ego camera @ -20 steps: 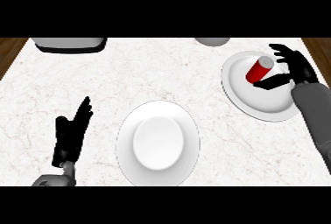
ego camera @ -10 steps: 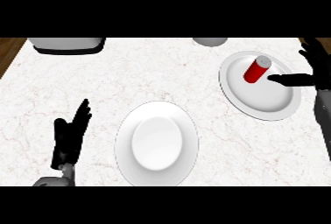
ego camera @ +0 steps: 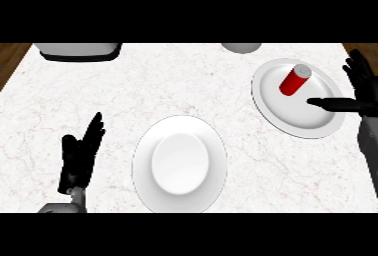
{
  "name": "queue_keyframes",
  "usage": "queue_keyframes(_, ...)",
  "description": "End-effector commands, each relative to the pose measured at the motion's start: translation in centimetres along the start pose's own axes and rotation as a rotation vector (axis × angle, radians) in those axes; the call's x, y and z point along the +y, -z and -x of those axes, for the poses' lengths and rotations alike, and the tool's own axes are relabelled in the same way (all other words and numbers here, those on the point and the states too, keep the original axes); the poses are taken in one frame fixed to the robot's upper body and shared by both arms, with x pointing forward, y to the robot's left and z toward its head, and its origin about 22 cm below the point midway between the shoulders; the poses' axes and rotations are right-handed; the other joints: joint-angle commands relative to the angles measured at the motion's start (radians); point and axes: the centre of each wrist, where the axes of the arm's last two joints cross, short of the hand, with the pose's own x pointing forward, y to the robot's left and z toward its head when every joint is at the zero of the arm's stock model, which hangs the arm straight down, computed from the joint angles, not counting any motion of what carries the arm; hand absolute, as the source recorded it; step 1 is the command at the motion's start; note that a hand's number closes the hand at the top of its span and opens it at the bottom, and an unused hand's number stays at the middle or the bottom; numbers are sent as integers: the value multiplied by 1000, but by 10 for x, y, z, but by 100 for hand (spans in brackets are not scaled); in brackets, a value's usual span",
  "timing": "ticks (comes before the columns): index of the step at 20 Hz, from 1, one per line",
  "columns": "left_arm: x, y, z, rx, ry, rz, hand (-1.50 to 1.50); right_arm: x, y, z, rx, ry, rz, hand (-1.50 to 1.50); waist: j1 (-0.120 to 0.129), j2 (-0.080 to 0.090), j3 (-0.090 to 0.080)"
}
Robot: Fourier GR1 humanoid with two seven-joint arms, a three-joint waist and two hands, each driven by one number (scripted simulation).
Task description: Pick the can from the plate and place it in the plate
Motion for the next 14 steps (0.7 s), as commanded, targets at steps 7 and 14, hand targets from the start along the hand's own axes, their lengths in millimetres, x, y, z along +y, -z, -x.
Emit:
queue_keyframes(7, 7, 13, -10, -12, -2, -4, 0, -3, -15, 25, 18, -65, 31, -150, 5, 3, 0)
queue_keyframes(14, 7, 16, -8, -8, 3, 11, 0, 19, -7, 21, 44, -133, 54, -150, 9, 4, 1)
